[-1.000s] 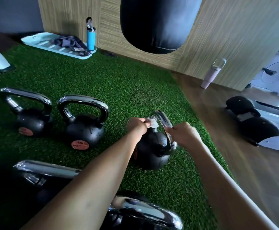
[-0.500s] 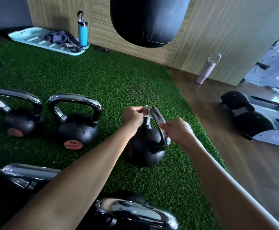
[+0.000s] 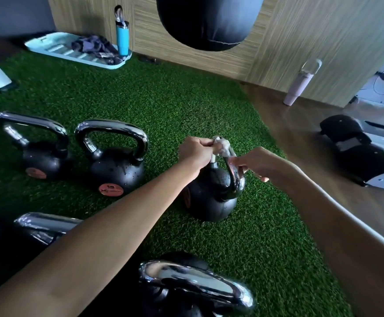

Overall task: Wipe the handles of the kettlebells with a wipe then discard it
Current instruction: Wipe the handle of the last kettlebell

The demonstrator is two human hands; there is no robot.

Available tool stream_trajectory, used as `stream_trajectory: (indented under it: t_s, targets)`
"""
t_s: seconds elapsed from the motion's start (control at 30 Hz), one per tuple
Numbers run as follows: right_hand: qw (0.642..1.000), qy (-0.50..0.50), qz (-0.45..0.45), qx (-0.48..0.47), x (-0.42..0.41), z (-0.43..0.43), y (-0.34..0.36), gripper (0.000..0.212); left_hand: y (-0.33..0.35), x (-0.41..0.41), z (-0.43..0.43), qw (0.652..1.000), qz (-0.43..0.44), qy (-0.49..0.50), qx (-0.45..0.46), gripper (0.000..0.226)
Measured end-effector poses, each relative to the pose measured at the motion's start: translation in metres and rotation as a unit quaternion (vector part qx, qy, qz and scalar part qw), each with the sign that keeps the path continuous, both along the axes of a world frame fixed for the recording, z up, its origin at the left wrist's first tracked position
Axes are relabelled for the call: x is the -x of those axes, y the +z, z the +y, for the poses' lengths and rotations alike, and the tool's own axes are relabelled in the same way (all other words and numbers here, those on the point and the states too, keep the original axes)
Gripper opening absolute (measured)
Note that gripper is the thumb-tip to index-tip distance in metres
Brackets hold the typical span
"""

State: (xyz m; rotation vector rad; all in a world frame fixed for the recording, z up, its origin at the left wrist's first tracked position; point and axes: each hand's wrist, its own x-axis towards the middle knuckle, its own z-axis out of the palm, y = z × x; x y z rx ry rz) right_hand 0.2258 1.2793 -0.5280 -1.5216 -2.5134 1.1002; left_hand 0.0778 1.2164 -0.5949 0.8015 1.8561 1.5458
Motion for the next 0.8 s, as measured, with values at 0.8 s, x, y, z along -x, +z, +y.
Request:
stream_trajectory:
  t_s: [0.8]
  targets:
    - [0.997,-0.056,0.024,0.041,-0.002,0.0,-0.007,0.04,-0.04,-0.03,-0.04,0.958,0.228,-0.167,0.049,0.036]
